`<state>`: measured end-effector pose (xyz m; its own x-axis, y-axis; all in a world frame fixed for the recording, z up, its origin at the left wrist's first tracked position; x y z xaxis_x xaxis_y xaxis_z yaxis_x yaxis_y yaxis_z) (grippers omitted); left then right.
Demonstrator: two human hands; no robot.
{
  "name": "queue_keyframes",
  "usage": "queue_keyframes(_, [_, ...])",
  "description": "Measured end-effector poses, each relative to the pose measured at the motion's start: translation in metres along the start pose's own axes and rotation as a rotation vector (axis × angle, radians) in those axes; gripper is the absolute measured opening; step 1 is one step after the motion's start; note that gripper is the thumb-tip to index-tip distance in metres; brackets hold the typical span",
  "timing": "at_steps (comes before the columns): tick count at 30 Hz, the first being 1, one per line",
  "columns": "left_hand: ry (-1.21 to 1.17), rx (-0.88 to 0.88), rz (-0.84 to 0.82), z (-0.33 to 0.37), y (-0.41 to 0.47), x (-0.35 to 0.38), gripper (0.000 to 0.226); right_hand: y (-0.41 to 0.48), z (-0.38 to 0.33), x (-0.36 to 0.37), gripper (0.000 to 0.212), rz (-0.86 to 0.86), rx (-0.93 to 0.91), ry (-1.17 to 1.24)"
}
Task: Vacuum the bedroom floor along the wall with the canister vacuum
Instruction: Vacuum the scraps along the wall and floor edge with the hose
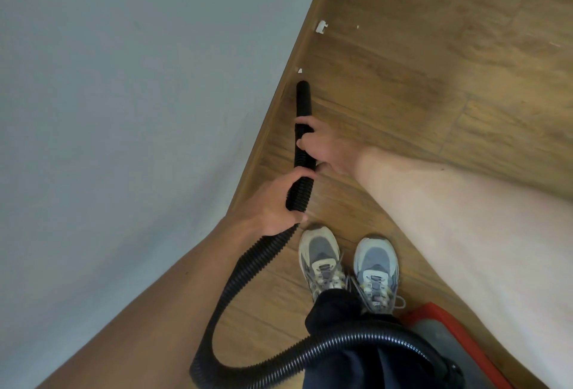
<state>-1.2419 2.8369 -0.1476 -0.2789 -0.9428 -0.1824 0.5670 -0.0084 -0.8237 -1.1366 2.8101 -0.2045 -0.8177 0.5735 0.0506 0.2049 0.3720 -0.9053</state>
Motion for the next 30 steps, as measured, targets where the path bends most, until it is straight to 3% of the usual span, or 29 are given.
queue_keyframes(11, [-0.022, 0.038, 0.037, 0.009, 0.018, -0.011, 0.068, 0.01, -0.024, -0.013, 0.06, 0.046, -0.023, -0.122])
queue_keyframes(30, [-0.095, 0.054, 0.033, 0.041, 0.028, -0.023, 0.067, 0.005, -0.043, -0.042, 0.059, 0.068, 0.024, -0.077])
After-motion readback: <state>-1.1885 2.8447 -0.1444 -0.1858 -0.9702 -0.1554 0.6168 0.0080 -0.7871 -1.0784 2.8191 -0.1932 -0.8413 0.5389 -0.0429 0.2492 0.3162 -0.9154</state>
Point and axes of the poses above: each hand's wrist, its own y-axis towards the middle knuckle, its own x-axis out of the palm, z = x × y, the point moved 10 cm from there along y, towards the middle knuckle
